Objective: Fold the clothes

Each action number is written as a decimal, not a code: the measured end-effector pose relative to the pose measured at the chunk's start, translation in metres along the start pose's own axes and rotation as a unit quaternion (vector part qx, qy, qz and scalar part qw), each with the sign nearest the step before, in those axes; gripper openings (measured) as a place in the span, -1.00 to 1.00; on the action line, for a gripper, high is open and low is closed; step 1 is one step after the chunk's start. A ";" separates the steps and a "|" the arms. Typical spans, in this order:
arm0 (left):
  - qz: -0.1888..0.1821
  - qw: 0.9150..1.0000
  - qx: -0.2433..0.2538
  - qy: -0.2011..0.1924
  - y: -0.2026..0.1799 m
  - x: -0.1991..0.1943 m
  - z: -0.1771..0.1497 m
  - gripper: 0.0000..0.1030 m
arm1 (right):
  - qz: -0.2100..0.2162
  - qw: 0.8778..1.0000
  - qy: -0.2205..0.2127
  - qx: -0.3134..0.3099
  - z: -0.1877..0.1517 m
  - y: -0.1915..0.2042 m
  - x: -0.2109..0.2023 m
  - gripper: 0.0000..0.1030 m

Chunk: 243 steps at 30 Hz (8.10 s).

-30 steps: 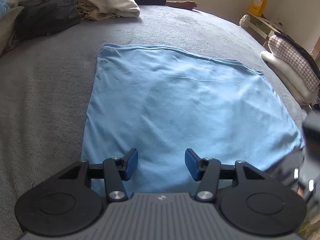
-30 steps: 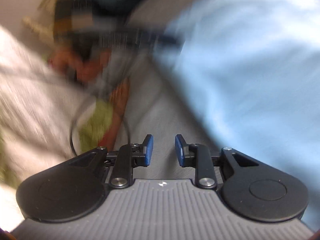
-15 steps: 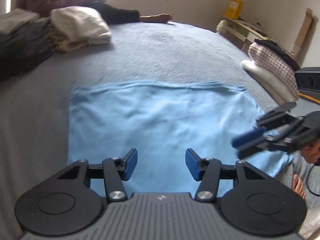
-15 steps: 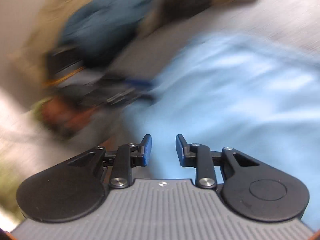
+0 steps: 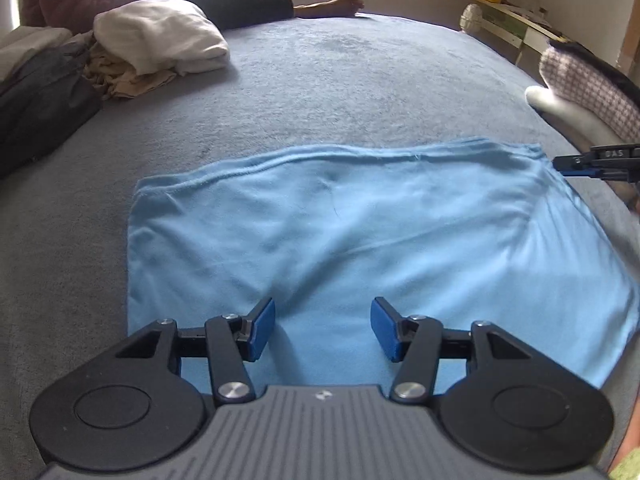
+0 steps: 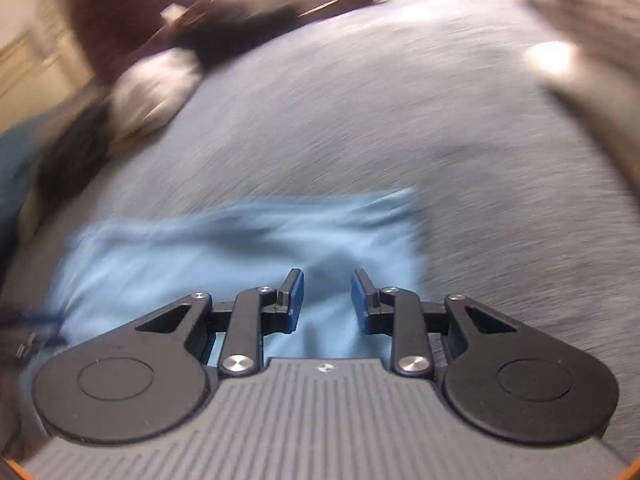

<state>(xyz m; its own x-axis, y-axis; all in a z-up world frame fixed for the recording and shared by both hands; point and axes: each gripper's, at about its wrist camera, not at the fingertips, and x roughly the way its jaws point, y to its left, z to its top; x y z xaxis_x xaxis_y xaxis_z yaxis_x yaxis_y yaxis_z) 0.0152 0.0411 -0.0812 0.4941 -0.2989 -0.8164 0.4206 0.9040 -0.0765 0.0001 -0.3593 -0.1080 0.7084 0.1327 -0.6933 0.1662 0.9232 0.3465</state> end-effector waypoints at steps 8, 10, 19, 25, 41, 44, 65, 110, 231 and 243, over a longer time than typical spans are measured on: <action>0.057 0.997 -0.016 0.045 -0.025 0.006 0.017 0.30 | 0.080 0.995 0.017 -0.065 0.000 0.077 0.011 -0.47; 0.066 0.997 -0.007 0.049 -0.032 0.004 0.016 0.43 | 0.075 0.991 0.039 -0.104 -0.008 0.106 0.018 -0.41; 0.095 0.992 -0.011 0.083 -0.038 0.011 0.008 0.52 | 0.005 0.967 0.072 -0.245 -0.050 0.178 0.040 0.10; 0.100 0.992 -0.024 0.077 -0.033 0.008 0.006 0.62 | -0.009 0.967 0.065 -0.245 -0.056 0.189 0.031 0.26; 0.114 0.988 -0.045 0.089 -0.026 0.010 0.004 0.66 | -0.020 0.962 0.070 -0.264 -0.071 0.201 0.027 0.51; 0.114 0.988 -0.049 0.093 -0.025 0.011 0.004 0.66 | -0.009 0.961 0.071 -0.267 -0.069 0.202 0.024 0.51; 0.125 0.987 -0.040 0.092 -0.027 0.015 -0.001 0.72 | 0.020 0.937 0.090 -0.337 -0.084 0.215 0.021 0.51; 0.139 0.985 -0.037 0.096 -0.029 0.019 -0.005 0.95 | 0.029 0.945 0.104 -0.307 -0.089 0.201 0.030 0.68; 0.031 0.986 -0.147 -0.070 0.080 -0.036 -0.045 0.50 | -0.080 0.979 0.093 -0.163 -0.110 0.168 0.006 0.98; -0.035 0.984 -0.165 -0.065 0.084 -0.025 -0.069 0.20 | -0.079 0.979 0.092 -0.162 -0.111 0.167 0.006 0.98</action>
<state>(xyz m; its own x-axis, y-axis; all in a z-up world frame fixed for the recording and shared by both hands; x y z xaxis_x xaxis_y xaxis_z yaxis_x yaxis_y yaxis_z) -0.0140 0.1458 -0.1068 0.5744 -0.3817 -0.7241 0.1988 0.9232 -0.3289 -0.0442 -0.1642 -0.1244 0.5515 0.0138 -0.8340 0.0164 0.9995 0.0274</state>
